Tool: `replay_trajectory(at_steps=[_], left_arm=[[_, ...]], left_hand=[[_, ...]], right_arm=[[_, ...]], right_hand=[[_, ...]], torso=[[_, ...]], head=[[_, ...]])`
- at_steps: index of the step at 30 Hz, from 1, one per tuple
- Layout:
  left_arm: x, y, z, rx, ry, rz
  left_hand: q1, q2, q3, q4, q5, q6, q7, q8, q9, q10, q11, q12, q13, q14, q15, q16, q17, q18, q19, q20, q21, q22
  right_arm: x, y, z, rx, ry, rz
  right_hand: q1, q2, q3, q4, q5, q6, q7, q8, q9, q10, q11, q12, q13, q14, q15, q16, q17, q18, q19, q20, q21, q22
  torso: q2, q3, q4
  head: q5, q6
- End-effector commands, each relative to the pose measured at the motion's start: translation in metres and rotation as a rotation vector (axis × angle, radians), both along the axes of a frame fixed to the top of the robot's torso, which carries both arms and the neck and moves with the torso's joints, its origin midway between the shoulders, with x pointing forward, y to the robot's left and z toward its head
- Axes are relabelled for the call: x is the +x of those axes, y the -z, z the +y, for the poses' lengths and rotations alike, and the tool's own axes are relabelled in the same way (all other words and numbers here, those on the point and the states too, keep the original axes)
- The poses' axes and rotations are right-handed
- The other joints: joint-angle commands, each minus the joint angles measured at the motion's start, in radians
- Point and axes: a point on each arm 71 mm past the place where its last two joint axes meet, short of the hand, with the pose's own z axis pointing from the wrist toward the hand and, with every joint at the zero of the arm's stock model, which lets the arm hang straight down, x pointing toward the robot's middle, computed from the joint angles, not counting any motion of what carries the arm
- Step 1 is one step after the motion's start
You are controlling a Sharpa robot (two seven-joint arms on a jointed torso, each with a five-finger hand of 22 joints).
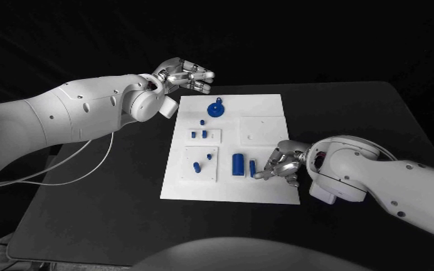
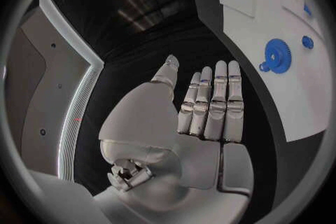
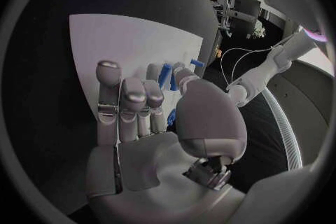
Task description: Assemble the parts on the task board
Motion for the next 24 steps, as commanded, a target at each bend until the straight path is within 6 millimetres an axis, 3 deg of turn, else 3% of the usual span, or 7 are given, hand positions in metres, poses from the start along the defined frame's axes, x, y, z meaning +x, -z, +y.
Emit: replay_trajectory(at_steps=[1,4,8,19,24], left_arm=[[-0.0003,-0.0004,-0.0023,-0.005,0.015,-0.002],[-0.0003,-0.0004,-0.0023,-0.004,0.015,-0.002],[-0.0003,-0.0003,-0.0024,-0.004,0.015,-0.001],[-0.0007,0.0003,-0.0027,-0.004,0.017,0.001],[-0.0008,0.0005,-0.0027,-0.003,0.018,0.002]], left_hand=[[-0.006,-0.002,-0.001,0.006,-0.003,-0.007,-0.001,-0.003,0.000,-0.002,0.001,-0.002,0.000,-0.007,-0.003,-0.005,0.001,-0.018,-0.007,-0.001,-0.004,-0.001],[-0.006,-0.002,-0.001,0.006,-0.003,-0.007,-0.001,-0.003,0.000,-0.002,0.001,-0.002,0.000,-0.007,-0.003,-0.005,0.001,-0.018,-0.007,-0.001,-0.004,-0.001],[-0.006,-0.002,-0.001,0.006,-0.003,-0.007,-0.001,-0.003,0.000,-0.002,0.001,-0.002,0.000,-0.007,-0.003,-0.005,0.001,-0.018,-0.007,-0.001,-0.004,-0.001],[-0.006,-0.002,-0.001,0.006,-0.003,-0.007,-0.001,-0.003,0.000,-0.002,0.001,-0.002,0.000,-0.007,-0.003,-0.005,0.001,-0.018,-0.007,-0.001,-0.004,-0.001],[-0.006,-0.003,-0.002,0.007,-0.003,-0.007,-0.001,-0.003,0.000,-0.002,0.001,-0.002,0.000,-0.008,-0.003,-0.005,0.001,-0.018,-0.007,0.000,-0.005,-0.001]], right_arm=[[-0.0020,0.0012,0.0025,-0.006,-0.030,0.009],[-0.0014,0.0013,0.0031,-0.011,-0.024,0.001],[0.0002,0.0016,0.0035,-0.015,-0.006,-0.008],[0.0042,0.0037,0.0062,-0.026,0.024,-0.018],[0.0061,0.0055,0.0071,-0.043,0.024,-0.022]], right_hand=[[0.013,0.008,0.008,-0.017,0.001,0.007,0.001,-0.001,0.003,0.007,0.000,0.005,0.001,0.004,-0.001,0.003,0.000,0.004,0.050,0.003,0.003,0.000],[0.010,0.012,0.017,-0.030,0.001,0.010,-0.001,-0.001,0.005,0.007,-0.001,0.005,0.002,0.004,-0.001,0.003,0.000,0.003,0.051,0.002,0.002,0.000],[-0.012,0.048,0.028,-0.036,-0.004,0.011,-0.004,-0.001,0.012,0.008,-0.003,0.005,0.001,0.005,-0.002,0.003,0.001,0.002,0.051,0.001,0.002,0.000],[-0.038,0.077,0.038,-0.062,-0.004,0.012,-0.006,-0.001,0.029,0.010,-0.005,0.005,0.001,0.005,-0.003,0.005,0.002,0.000,0.051,0.000,0.004,-0.002],[-0.045,0.102,0.025,-0.090,-0.005,0.011,-0.007,-0.001,0.031,0.010,-0.005,0.006,0.002,0.005,-0.003,0.004,0.001,0.000,0.051,0.000,0.004,-0.002]], torso=[[0.000,-0.0004,0.0004],[0.000,-0.0003,0.0004],[0.000,-0.0001,0.0005],[0.000,0.0003,0.0004],[0.000,-0.0004,0.0006]], head=[[-0.004,0.001],[-0.005,0.001],[-0.006,0.000],[-0.001,-0.002],[-0.001,-0.002]])
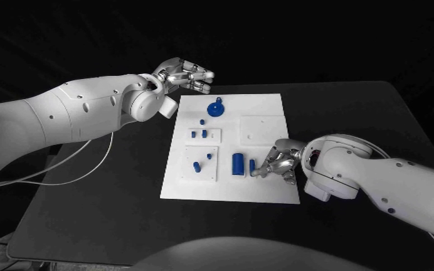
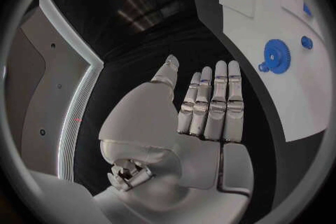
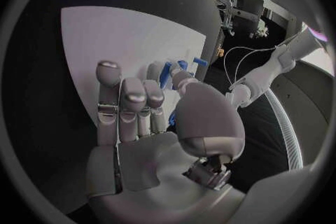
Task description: Assemble the parts on the task board
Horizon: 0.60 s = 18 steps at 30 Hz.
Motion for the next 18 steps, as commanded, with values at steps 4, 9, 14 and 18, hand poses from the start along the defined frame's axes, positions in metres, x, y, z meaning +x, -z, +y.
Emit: replay_trajectory(at_steps=[4,9,14,18], left_arm=[[-0.0006,-0.0003,-0.0021,-0.005,0.016,-0.001],[-0.0007,-0.0002,-0.0019,-0.005,0.016,0.000],[-0.0008,-0.0001,-0.0018,-0.005,0.016,0.001],[-0.0009,0.0000,-0.0017,-0.004,0.016,0.001]], left_hand=[[-0.006,-0.003,-0.002,0.007,-0.003,-0.007,-0.001,-0.003,0.000,-0.002,0.001,-0.002,0.000,-0.007,-0.002,-0.005,0.001,-0.018,-0.007,0.000,-0.006,-0.001],[-0.006,-0.003,-0.002,0.007,-0.003,-0.007,-0.001,-0.003,0.000,-0.002,0.001,-0.002,0.000,-0.007,-0.002,-0.005,0.001,-0.018,-0.007,0.000,-0.006,-0.001],[-0.006,-0.003,-0.002,0.007,-0.003,-0.007,-0.001,-0.003,0.000,-0.002,0.001,-0.002,0.000,-0.007,-0.002,-0.005,0.001,-0.018,-0.007,0.000,-0.006,-0.001],[-0.006,-0.003,-0.002,0.007,-0.003,-0.007,-0.001,-0.003,0.000,-0.002,0.001,-0.002,0.000,-0.007,-0.002,-0.005,0.001,-0.018,-0.007,0.000,-0.006,-0.001]], right_arm=[[0.0007,0.0030,0.0009,-0.030,-0.001,-0.012],[0.0012,0.0037,0.0011,-0.024,0.011,-0.022],[0.0019,0.0041,0.0004,-0.021,0.018,-0.027],[0.0020,0.0047,-0.0002,-0.023,0.018,-0.023]], right_hand=[[0.006,0.009,0.001,-0.020,-0.005,0.004,-0.001,-0.001,-0.001,0.005,-0.002,0.004,0.001,0.005,-0.003,0.003,0.000,-0.001,0.051,0.000,0.003,-0.002],[-0.008,0.018,0.005,-0.016,-0.002,0.005,-0.001,-0.001,-0.002,0.007,-0.002,0.006,0.001,0.005,-0.003,0.004,0.000,-0.001,0.051,0.000,0.006,-0.001],[-0.029,-0.012,0.083,0.005,-0.009,0.008,-0.003,0.000,-0.002,0.008,-0.004,0.004,0.001,0.004,-0.006,0.005,0.002,-0.004,0.051,-0.004,0.008,-0.002],[-0.029,-0.015,0.092,0.005,-0.009,0.007,-0.003,0.000,0.000,0.009,-0.004,0.004,0.002,0.005,-0.005,0.005,0.003,-0.005,0.051,-0.004,0.008,-0.003]], torso=[[0.000,-0.0004,-0.0001],[0.000,0.0001,-0.0004],[0.000,-0.0002,-0.0001],[0.000,0.0003,-0.0007]], head=[[0.000,0.000],[0.002,0.000],[0.002,-0.001],[0.002,-0.001]])
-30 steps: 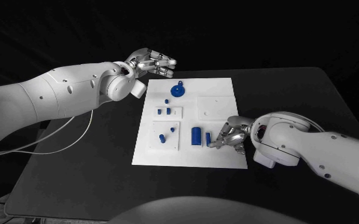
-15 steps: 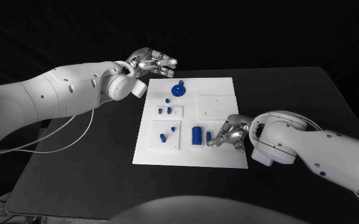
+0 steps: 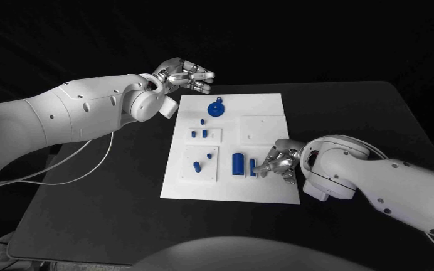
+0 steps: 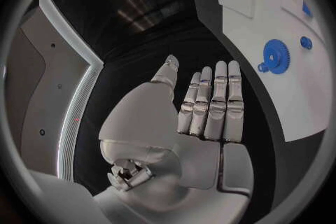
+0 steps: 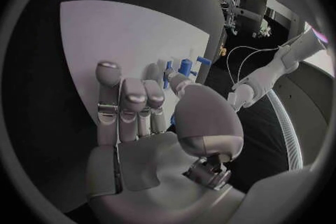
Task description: Assemble the parts on the task board
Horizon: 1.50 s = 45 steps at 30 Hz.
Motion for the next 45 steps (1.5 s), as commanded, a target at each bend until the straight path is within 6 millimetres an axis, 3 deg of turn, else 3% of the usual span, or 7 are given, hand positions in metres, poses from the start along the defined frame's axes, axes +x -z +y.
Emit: replay_trajectory(at_steps=[1,19,27,32,35,40,45], left_arm=[[-0.001,0.000,-0.002,-0.006,0.015,0.000],[-0.001,0.000,-0.002,-0.005,0.014,-0.003],[0.000,-0.001,0.000,-0.024,-0.011,-0.007],[0.002,-0.002,0.001,-0.047,-0.047,-0.019],[0.005,-0.003,0.002,-0.063,-0.074,-0.027],[0.012,-0.003,0.004,-0.088,-0.121,-0.039],[0.021,-0.003,0.007,-0.114,-0.168,-0.046]], left_hand=[[-0.006,-0.003,0.001,0.005,-0.003,-0.007,-0.001,-0.003,0.000,-0.002,0.001,-0.002,0.000,-0.004,0.001,-0.005,0.001,-0.018,-0.007,0.000,-0.006,-0.001],[-0.006,-0.003,0.001,0.005,-0.003,-0.007,-0.001,-0.003,0.000,-0.002,0.001,-0.002,0.000,-0.004,0.001,-0.005,0.001,-0.018,-0.007,0.000,-0.006,-0.001],[-0.005,-0.001,0.002,0.004,-0.002,-0.006,-0.001,-0.003,0.000,0.000,0.000,-0.002,0.000,-0.001,0.000,-0.004,0.001,-0.018,-0.005,-0.001,-0.005,-0.001],[-0.004,0.002,0.003,0.003,-0.001,-0.004,-0.002,-0.002,0.000,0.003,-0.001,-0.002,0.000,0.003,-0.002,-0.004,0.002,-0.018,-0.004,-0.002,-0.004,0.000],[-0.003,0.005,0.003,0.000,0.000,-0.001,-0.004,-0.002,0.000,0.008,-0.003,-0.002,0.000,0.011,-0.004,-0.003,0.003,-0.019,-0.003,-0.004,-0.003,0.000],[-0.001,0.010,0.004,-0.003,0.003,0.002,-0.005,-0.002,0.000,0.013,-0.005,-0.002,0.000,0.018,-0.007,-0.004,0.004,-0.021,-0.002,-0.006,-0.003,0.000],[0.000,0.019,0.004,-0.007,0.005,0.006,-0.006,-0.003,0.000,0.016,-0.006,-0.003,0.000,0.008,-0.004,-0.006,-0.001,-0.022,-0.002,-0.006,-0.003,0.000]], right_arm=[[0.000,0.000,-0.001,-0.012,0.002,-0.009],[0.001,0.000,-0.006,0.009,0.011,-0.008],[0.012,-0.016,-0.018,0.179,0.039,-0.039],[0.038,-0.038,-0.035,0.368,0.098,-0.113],[0.056,-0.051,-0.049,0.476,0.136,-0.164],[0.091,-0.070,-0.078,0.632,0.222,-0.267],[0.125,-0.075,-0.110,0.745,0.363,-0.359]], right_hand=[[-0.001,-0.010,0.007,-0.003,-0.001,0.004,0.001,0.000,0.001,0.005,-0.001,0.003,0.001,0.001,-0.002,0.005,0.002,-0.005,0.051,-0.004,0.006,-0.001],[-0.017,-0.055,0.011,0.022,0.003,0.009,0.002,-0.001,0.005,0.004,0.002,0.003,0.002,0.001,0.000,0.003,-0.001,-0.002,0.051,-0.001,0.004,-0.003],[0.029,-0.066,-0.133,0.099,0.068,-0.036,0.024,-0.003,-0.065,-0.013,0.012,-0.022,-0.011,-0.006,0.005,-0.033,-0.029,0.010,0.045,0.003,-0.036,-0.019],[0.041,0.018,-0.359,0.025,0.311,-0.084,0.042,-0.001,-0.200,-0.039,0.029,-0.110,-0.076,-0.015,0.016,-0.118,-0.087,0.017,0.038,0.012,-0.191,-0.090],[0.076,0.099,-0.488,-0.031,0.314,-0.082,0.050,-0.001,-0.282,-0.059,0.028,-0.162,-0.122,-0.025,0.018,-0.197,-0.135,0.021,0.031,0.016,-0.279,-0.143],[0.107,0.134,-0.541,-0.069,0.303,-0.112,0.067,-0.002,-0.384,-0.122,0.043,-0.342,-0.274,-0.040,0.029,-0.303,-0.190,0.019,0.026,0.029,-0.356,-0.233],[0.162,0.158,-0.538,-0.123,0.306,-0.162,0.093,-0.001,-0.453,-0.172,0.070,-0.485,-0.486,-0.099,0.062,-0.467,-0.304,0.031,-0.025,0.064,-0.491,-0.406]], torso=[[0.000,0.0003,-0.0006],[0.000,0.0004,-0.0001],[-0.002,0.0000,-0.0023],[-0.004,-0.0010,-0.0030],[-0.008,-0.0022,-0.0039],[-0.017,-0.0063,-0.0041],[-0.037,-0.0132,-0.0046]], head=[[0.000,-0.001],[-0.001,0.003],[-0.010,0.036],[-0.025,0.103],[-0.039,0.147],[-0.058,0.229],[-0.063,0.279]])
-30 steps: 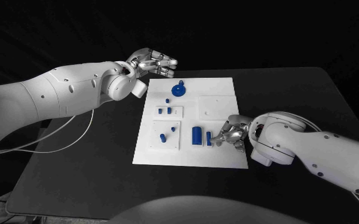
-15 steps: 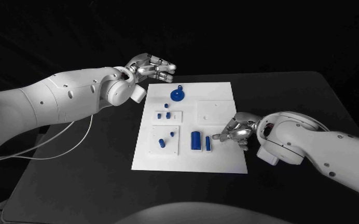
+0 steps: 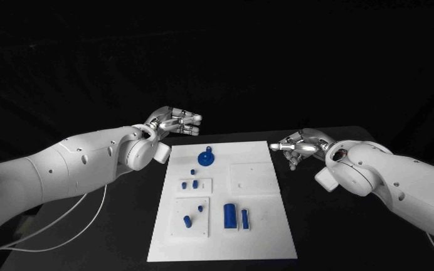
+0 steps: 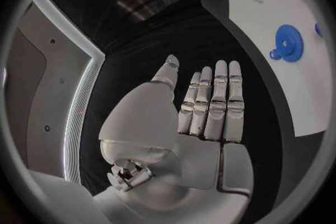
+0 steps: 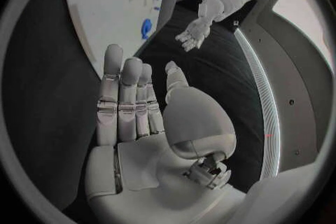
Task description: Assemble the parts on the task board
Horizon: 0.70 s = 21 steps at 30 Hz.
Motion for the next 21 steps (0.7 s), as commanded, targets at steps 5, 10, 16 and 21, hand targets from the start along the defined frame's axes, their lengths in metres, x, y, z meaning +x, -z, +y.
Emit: replay_trajectory(at_steps=[5,10,16,21], left_arm=[[0.014,-0.002,0.007,-0.089,-0.098,-0.022],[0.021,0.001,0.005,-0.116,-0.097,-0.014],[0.024,0.007,0.003,-0.131,-0.126,-0.023],[0.024,0.011,0.003,-0.095,-0.123,-0.005]], left_hand=[[-0.001,0.020,-0.003,-0.015,0.006,0.001,-0.003,-0.003,-0.001,0.007,0.003,-0.002,0.000,-0.022,0.006,-0.007,-0.013,-0.007,-0.004,-0.001,-0.002,0.000],[-0.006,0.028,-0.009,-0.026,0.006,-0.016,-0.002,-0.003,-0.001,-0.046,0.015,-0.004,0.000,-0.074,0.019,-0.009,-0.026,-0.005,-0.028,0.013,-0.017,-0.006],[-0.026,0.020,-0.025,-0.039,-0.003,-0.220,-0.016,-0.013,-0.010,-0.199,0.021,-0.007,-0.003,-0.191,0.034,-0.010,-0.032,0.010,-0.087,0.051,-0.038,-0.014],[-0.421,0.014,-0.019,-0.017,-0.058,-1.027,-0.143,-0.066,-0.064,-1.149,-0.118,-0.062,-0.059,-1.206,-0.105,-0.070,-0.093,-0.059,-1.070,-0.098,-0.104,-0.082]], right_arm=[[0.041,-0.001,-0.033,0.325,0.186,-0.143],[0.053,0.003,-0.039,0.420,0.238,-0.180],[0.056,0.009,-0.040,0.473,0.246,-0.197],[0.056,0.014,-0.041,0.418,0.265,-0.164]], right_hand=[[0.081,0.028,0.071,-0.123,-0.038,-0.045,0.038,0.014,-0.143,-0.001,0.082,-0.391,-0.582,-0.133,0.093,-0.350,-0.319,0.019,-0.271,0.108,-0.031,-0.380],[0.039,0.047,0.127,-0.173,-0.085,-0.212,0.022,-0.007,-0.359,-0.217,0.105,-0.523,-0.834,-0.314,0.184,-0.575,-0.660,0.027,-0.519,0.233,-0.059,-0.704],[0.009,0.035,0.134,-0.153,-0.124,-0.241,0.023,-0.010,-0.366,-0.320,0.121,-0.534,-0.841,-0.353,0.180,-0.577,-0.781,0.170,-0.587,0.367,-0.053,-0.877],[-0.353,-0.073,0.220,0.034,-0.356,-1.080,-0.071,-0.066,-0.422,-1.229,0.014,-0.589,-0.895,-0.656,0.065,-0.638,-0.841,-0.061,-1.452,0.088,-0.123,-0.940]], torso=[[-0.044,-0.0120,-0.0051],[-0.055,-0.0118,-0.0046],[-0.067,-0.0112,-0.0041],[-0.064,-0.0114,-0.0036]], head=[[-0.009,0.067],[-0.008,0.087],[0.000,0.087],[0.001,0.086]])
